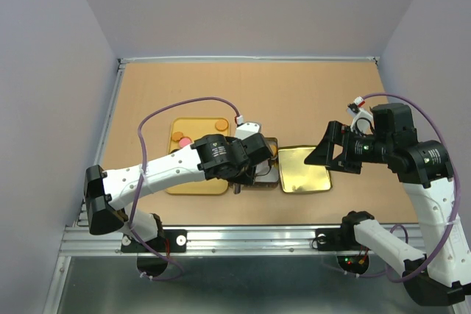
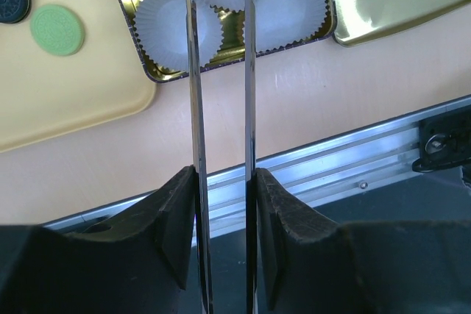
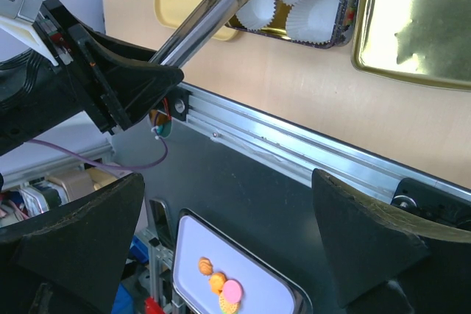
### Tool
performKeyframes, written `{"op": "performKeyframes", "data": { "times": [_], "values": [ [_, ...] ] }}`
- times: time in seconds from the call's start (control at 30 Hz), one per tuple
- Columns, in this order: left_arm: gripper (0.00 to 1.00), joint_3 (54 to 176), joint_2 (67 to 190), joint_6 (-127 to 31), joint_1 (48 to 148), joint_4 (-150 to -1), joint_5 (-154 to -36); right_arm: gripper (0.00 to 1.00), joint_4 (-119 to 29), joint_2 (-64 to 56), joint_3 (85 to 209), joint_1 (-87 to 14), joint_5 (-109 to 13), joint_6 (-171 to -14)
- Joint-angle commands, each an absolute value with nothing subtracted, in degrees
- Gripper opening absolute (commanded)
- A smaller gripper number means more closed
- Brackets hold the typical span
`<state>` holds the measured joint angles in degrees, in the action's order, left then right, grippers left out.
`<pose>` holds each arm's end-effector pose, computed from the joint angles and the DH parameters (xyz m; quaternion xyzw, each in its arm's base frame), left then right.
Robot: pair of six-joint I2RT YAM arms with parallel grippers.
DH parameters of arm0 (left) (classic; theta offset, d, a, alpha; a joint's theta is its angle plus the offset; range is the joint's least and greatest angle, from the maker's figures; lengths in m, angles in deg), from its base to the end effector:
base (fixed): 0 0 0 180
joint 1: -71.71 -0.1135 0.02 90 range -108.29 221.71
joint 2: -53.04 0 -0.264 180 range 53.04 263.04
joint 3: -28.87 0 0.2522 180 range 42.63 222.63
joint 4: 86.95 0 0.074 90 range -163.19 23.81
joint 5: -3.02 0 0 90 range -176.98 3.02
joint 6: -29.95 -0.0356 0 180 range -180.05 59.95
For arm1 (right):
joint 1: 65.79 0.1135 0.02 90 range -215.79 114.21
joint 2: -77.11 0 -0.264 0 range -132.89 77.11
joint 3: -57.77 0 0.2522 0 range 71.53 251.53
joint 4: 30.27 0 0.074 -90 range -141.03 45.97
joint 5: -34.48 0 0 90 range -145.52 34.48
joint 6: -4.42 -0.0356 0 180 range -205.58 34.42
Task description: Pack the cookies
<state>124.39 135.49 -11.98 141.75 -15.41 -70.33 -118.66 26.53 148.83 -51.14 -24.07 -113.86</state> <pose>0.1077 -0.2668 0.3401 0.1428 0.9423 -0.1589 0.2577 0.1057 0.0468 0.4037 0.0100 0.9036 0.3619 0.2291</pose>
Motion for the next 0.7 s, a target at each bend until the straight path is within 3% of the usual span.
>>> {"op": "performKeyframes", "data": {
  "times": [0.0, 0.17, 0.67],
  "values": [
    [0.46, 123.4, 135.0, -11.4, 141.9, -14.5, -68.4, 1.00, -118.6, 27.3, 149.2, -50.9, -24.7, -112.9],
    [0.53, 123.5, 135.1, -12.1, 141.9, -15.1, -68.6, 1.00, -118.6, 27.5, 148.6, -50.9, -24.8, -112.7],
    [0.55, 132.4, 134.2, -9.1, 141.5, -9.0, -64.5, 1.00, -118.7, 28.1, 148.9, -50.9, -24.8, -112.7]
  ]
}}
